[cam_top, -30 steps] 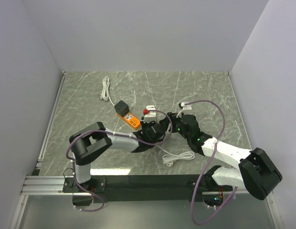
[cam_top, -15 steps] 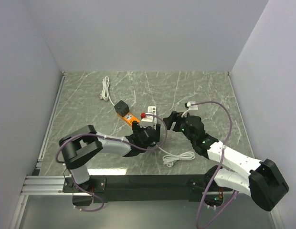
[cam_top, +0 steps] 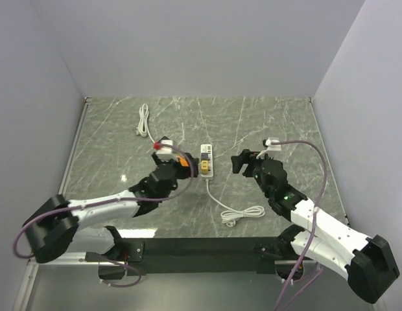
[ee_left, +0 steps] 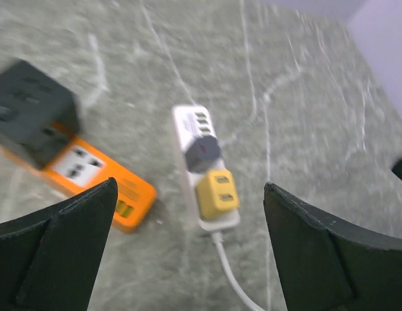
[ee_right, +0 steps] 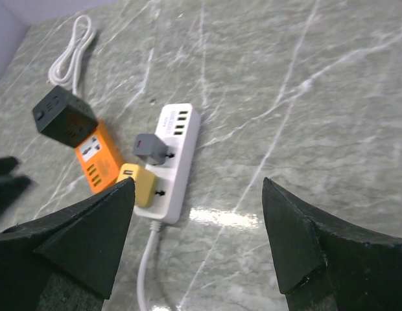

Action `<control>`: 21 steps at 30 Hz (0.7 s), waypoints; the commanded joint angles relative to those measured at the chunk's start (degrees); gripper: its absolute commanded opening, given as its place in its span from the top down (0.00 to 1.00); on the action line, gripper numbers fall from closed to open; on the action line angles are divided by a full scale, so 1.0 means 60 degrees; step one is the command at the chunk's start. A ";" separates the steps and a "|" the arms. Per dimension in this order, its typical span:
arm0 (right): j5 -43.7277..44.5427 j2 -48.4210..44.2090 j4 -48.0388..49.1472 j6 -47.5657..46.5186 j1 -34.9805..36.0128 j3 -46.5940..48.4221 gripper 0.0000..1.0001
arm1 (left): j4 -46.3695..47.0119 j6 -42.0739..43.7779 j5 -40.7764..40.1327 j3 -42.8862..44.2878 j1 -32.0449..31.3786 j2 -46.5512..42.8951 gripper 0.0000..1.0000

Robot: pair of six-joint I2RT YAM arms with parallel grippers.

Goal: Insert the plug

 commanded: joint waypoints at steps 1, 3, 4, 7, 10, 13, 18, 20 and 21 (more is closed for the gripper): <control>0.0755 -0.0574 -0.0269 -0.0241 -0.0147 -0.0013 0.14 | 0.0380 0.0354 0.0391 -0.0391 0.0615 -0.1404 0.00; 0.0959 -0.0794 -0.0414 -0.0299 -0.0206 -0.0013 0.14 | -0.0232 0.0414 0.0244 -0.0391 0.1069 -0.1919 0.01; 0.1033 -0.0999 -0.0473 -0.0328 -0.0249 0.0002 0.14 | -0.0425 0.0385 0.0258 -0.0391 0.1274 -0.2444 0.00; 0.1267 -0.1453 -0.0693 -0.0343 -0.0323 0.0016 0.13 | -0.1129 0.0152 0.0477 -0.0508 0.2225 -0.3600 0.01; 0.1356 -0.1878 -0.0825 -0.0343 -0.0367 0.0002 0.13 | -0.1887 0.0034 0.0611 -0.0611 0.3091 -0.4540 0.01; 0.1414 -0.2128 -0.0957 -0.0343 -0.0367 0.0031 0.12 | -0.2985 -0.0098 -0.0296 -0.0436 0.3341 -0.5054 0.01; 0.1458 -0.2391 -0.0972 -0.0445 -0.0367 0.0090 0.12 | -0.3957 -0.0230 -0.1016 -0.0200 0.3341 -0.5495 0.01; 0.1473 -0.2509 -0.0957 -0.0475 -0.0367 0.0075 0.11 | -0.3768 -0.0172 -0.0958 -0.0346 0.3341 -0.5569 0.00; 0.1488 -0.2553 -0.0928 -0.0490 -0.0367 0.0075 0.12 | -0.3781 -0.0186 -0.0972 -0.0347 0.3341 -0.5584 0.00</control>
